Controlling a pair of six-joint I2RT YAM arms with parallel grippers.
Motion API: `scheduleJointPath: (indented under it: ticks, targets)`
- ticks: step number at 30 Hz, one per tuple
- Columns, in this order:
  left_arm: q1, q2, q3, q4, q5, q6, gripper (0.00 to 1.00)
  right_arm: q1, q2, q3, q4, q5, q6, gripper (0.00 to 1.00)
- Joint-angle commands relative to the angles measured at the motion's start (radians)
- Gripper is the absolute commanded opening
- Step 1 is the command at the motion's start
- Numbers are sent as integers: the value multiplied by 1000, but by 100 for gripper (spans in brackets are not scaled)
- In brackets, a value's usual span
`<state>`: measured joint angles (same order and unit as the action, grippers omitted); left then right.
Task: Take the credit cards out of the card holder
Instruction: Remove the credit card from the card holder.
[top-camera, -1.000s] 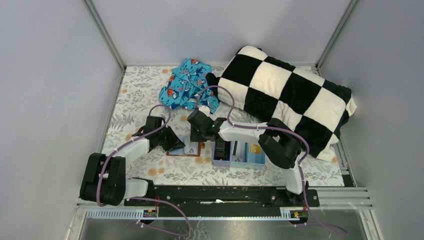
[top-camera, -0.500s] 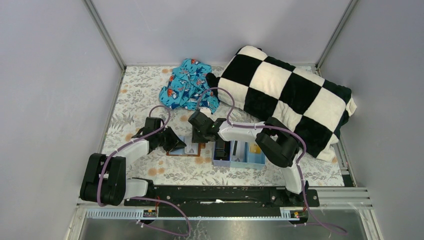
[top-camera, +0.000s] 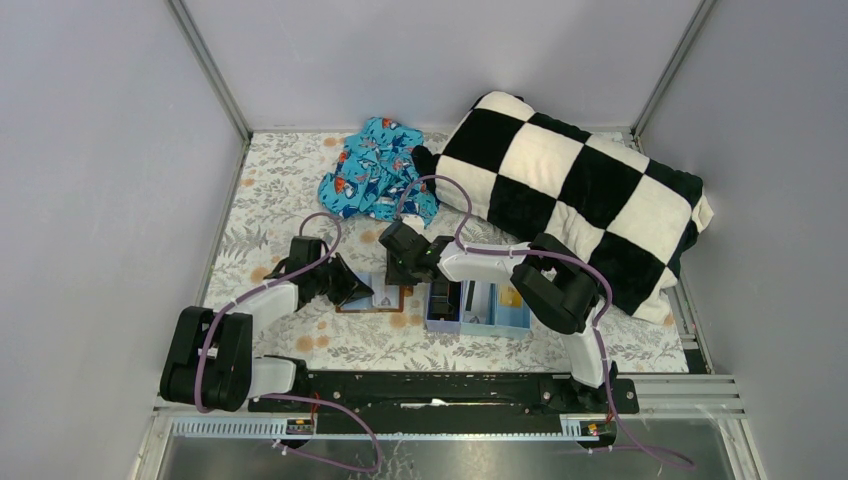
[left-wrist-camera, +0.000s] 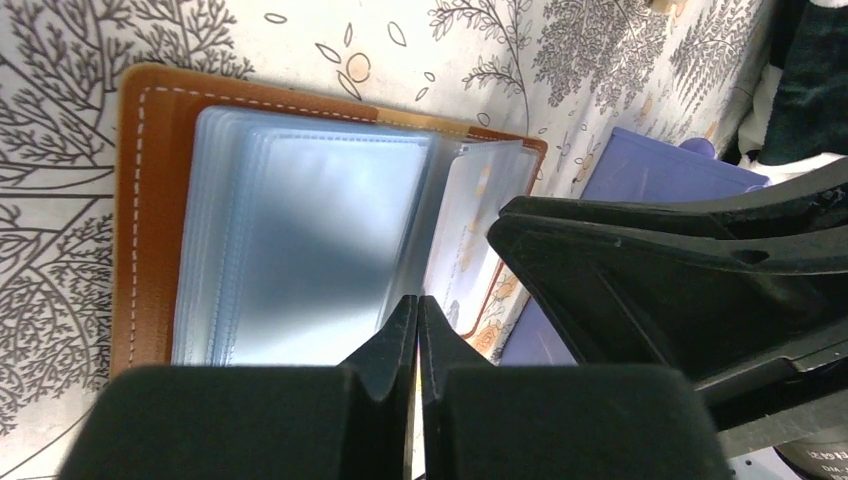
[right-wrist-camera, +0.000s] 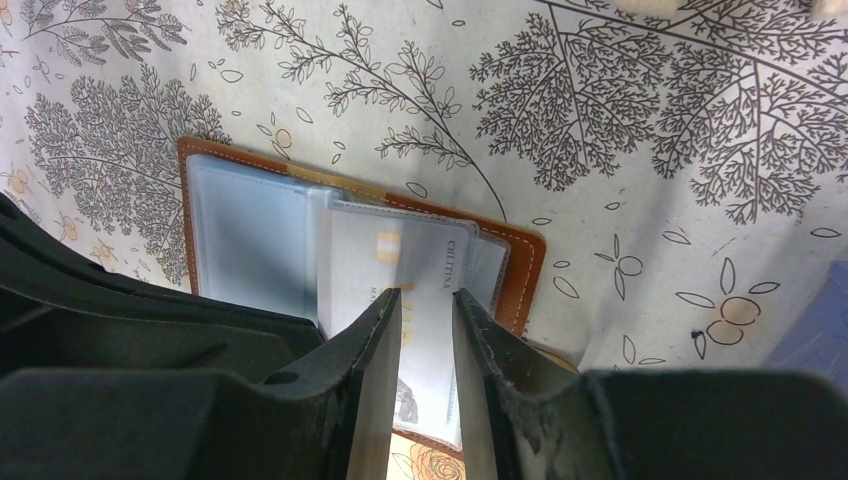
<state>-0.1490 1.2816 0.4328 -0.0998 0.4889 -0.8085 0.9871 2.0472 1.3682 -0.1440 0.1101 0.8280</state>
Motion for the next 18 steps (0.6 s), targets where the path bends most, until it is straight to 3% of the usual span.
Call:
scheduleJointPath:
  ticks: [1, 5, 12, 18]
  targets:
    - [5, 7, 0, 74, 61, -7, 3, -8, 17, -6, 19, -19, 13, 32]
    - [5, 24, 0, 78, 63, -7, 9, -8, 21, -3, 23, -26, 14, 32]
    - [4, 23, -5, 91, 73, -13, 10, -8, 24, -4, 26, -30, 17, 32]
    - [3, 29, -11, 97, 75, -21, 0, -8, 28, -6, 27, -35, 19, 31]
